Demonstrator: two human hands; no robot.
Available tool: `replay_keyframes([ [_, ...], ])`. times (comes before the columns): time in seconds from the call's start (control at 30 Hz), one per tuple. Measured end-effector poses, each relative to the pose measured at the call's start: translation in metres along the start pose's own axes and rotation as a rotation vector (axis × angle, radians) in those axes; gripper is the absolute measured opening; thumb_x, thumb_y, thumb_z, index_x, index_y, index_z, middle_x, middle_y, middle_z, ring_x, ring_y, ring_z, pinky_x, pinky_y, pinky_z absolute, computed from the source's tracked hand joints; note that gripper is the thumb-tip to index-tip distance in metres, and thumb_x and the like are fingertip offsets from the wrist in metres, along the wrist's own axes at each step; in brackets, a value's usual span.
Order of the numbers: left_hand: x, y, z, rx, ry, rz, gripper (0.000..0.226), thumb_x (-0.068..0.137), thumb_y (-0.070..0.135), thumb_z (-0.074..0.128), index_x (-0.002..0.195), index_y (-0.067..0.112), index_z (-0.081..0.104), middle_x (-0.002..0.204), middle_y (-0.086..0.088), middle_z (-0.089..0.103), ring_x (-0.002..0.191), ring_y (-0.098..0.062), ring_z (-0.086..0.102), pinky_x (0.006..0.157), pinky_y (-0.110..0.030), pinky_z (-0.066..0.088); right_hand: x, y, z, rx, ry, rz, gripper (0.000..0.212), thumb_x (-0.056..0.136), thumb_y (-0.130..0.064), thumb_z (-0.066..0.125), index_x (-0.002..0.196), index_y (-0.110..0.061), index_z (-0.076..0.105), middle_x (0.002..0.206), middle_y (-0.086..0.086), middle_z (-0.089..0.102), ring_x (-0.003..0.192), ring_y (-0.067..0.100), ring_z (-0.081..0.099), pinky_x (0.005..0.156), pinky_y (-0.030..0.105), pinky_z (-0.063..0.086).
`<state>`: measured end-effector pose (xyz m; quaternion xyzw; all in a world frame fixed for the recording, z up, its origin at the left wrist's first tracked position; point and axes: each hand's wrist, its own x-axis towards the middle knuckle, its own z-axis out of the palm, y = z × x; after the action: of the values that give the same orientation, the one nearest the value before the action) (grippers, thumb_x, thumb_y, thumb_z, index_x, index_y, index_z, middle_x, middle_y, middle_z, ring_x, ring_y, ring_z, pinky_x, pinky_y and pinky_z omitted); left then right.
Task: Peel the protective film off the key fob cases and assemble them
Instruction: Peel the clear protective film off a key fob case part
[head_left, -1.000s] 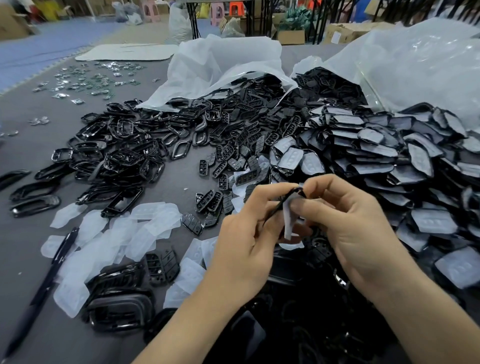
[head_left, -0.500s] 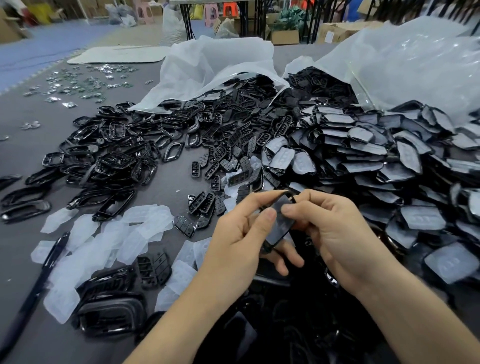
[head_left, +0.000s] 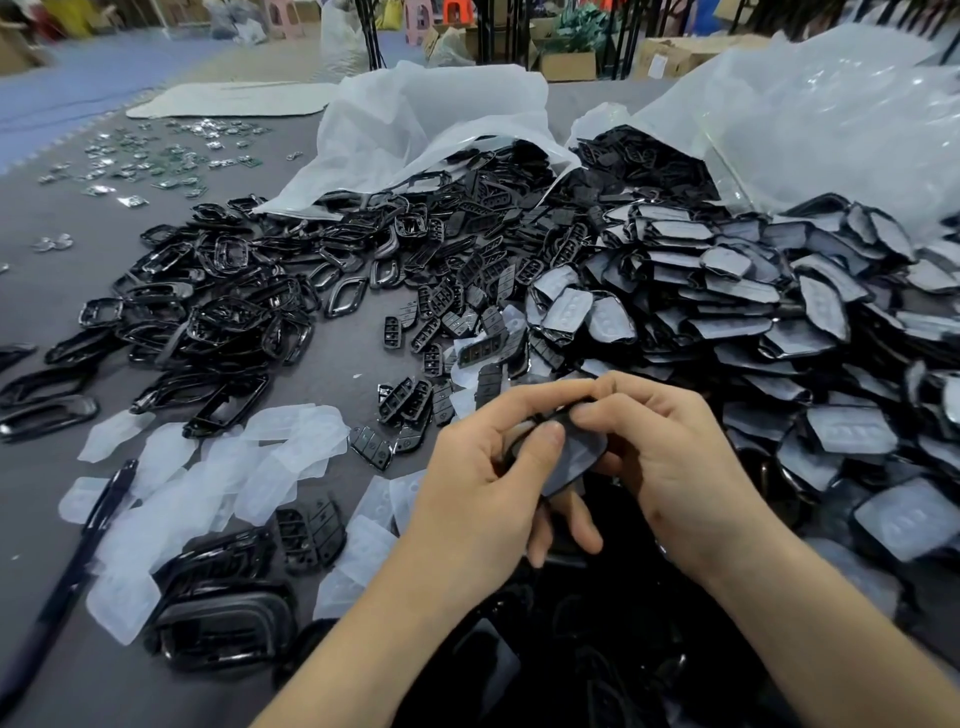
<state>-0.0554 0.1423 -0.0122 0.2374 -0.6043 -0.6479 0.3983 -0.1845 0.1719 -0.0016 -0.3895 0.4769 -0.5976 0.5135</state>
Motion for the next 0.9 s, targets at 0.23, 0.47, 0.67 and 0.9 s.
replay_keyframes([
  [0.23,-0.001,-0.005,0.004,-0.032,0.051,-0.048,0.021,0.098,0.002,0.042,0.106,0.013,0.058,0.061,-0.016,0.065,0.039,-0.022,0.061,0.034,-0.021,0.043,-0.001,0.006,0.002,-0.002,0.009,-0.017,0.013,0.067,-0.006,0.052,0.059,0.0,0.044,0.053,0.019,0.04,0.028,0.017,0.033,0.035,0.019,0.031],
  [0.47,-0.003,-0.006,0.005,-0.007,0.126,-0.072,0.006,0.097,0.006,0.047,0.094,0.011,0.047,0.052,-0.009,0.061,0.036,-0.022,0.059,0.034,-0.022,0.043,-0.004,0.008,0.007,0.035,-0.061,-0.076,0.014,0.074,-0.002,0.047,0.064,-0.001,0.038,0.048,0.018,0.051,0.022,0.019,0.034,0.033,0.024,0.037],
  [0.67,0.0,-0.002,0.001,-0.066,0.143,-0.026,0.013,0.097,0.001,0.048,0.089,0.01,0.054,0.061,-0.015,0.066,0.04,-0.021,0.062,0.036,-0.021,0.046,0.001,0.009,0.001,-0.087,0.003,-0.105,0.019,0.075,-0.013,0.055,0.069,0.004,0.051,0.07,0.038,0.049,0.042,0.015,0.043,0.047,0.024,0.037],
  [0.9,0.002,0.002,0.006,-0.119,0.27,0.055,0.019,0.082,0.021,0.055,0.083,0.002,0.059,0.056,-0.009,0.067,0.042,-0.018,0.064,0.039,-0.019,0.048,0.002,0.008,-0.003,-0.112,0.052,-0.224,0.016,0.08,-0.017,0.055,0.066,-0.014,0.062,0.069,0.014,0.052,0.063,0.021,0.047,0.054,0.023,0.044],
])
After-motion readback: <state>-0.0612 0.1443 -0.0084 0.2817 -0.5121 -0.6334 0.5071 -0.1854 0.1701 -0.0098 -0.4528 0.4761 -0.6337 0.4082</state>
